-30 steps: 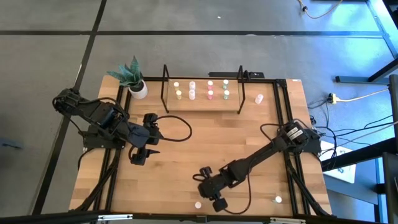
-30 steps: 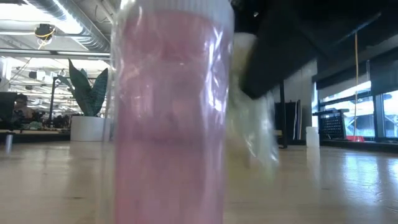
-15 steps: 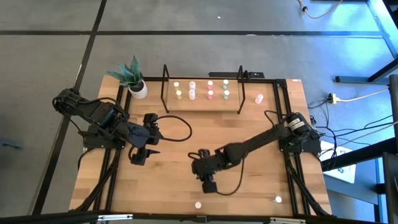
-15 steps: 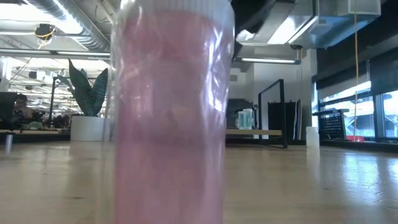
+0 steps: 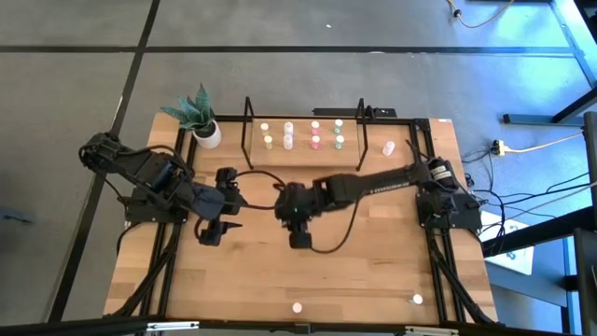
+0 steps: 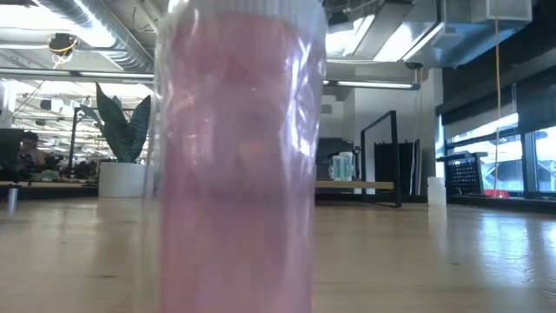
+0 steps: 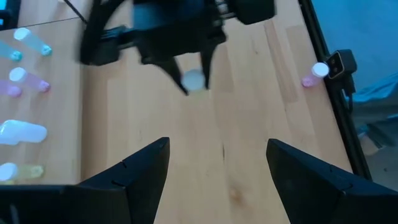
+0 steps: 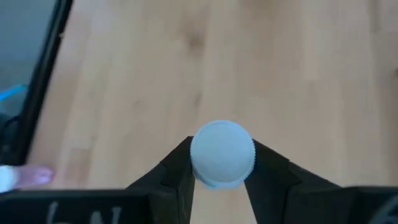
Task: Pick and place medicine bottles onto shelf by color
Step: Put the yellow pill bottle on the shelf aligned with the other yellow pill bottles
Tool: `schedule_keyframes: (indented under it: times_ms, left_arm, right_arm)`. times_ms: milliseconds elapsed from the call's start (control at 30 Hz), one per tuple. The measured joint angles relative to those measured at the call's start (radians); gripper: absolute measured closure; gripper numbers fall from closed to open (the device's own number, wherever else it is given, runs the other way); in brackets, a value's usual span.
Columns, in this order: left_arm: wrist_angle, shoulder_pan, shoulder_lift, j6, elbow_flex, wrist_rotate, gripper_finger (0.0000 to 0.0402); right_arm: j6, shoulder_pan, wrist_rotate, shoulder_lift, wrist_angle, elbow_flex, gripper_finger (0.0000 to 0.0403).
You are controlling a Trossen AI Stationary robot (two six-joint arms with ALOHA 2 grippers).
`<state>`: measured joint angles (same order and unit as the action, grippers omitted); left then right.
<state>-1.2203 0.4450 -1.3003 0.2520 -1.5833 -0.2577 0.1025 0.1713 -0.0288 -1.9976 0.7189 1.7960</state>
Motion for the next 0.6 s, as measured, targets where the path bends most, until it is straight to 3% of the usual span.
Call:
schedule_keyframes:
  times_ms: [233,467,600]
  left_arm:
    - [0.001,-0.002,0.0,0.006,0.0,-0.029,0.014]
    - [-0.01,-0.035,0.0,0.312,0.0,-0.233,0.014]
    - [-0.029,-0.055,-0.001,0.374,0.0,-0.283,0.014]
  right_arm:
    - [-0.108,-0.099,-0.002,0.0,0.014,0.018,0.0285]
    - [-0.066,-0.194,0.001,0.0,0.013,0.018,0.0285]
    - [-0.056,-0.23,0.001,-0.016,0.002,0.018,0.0285]
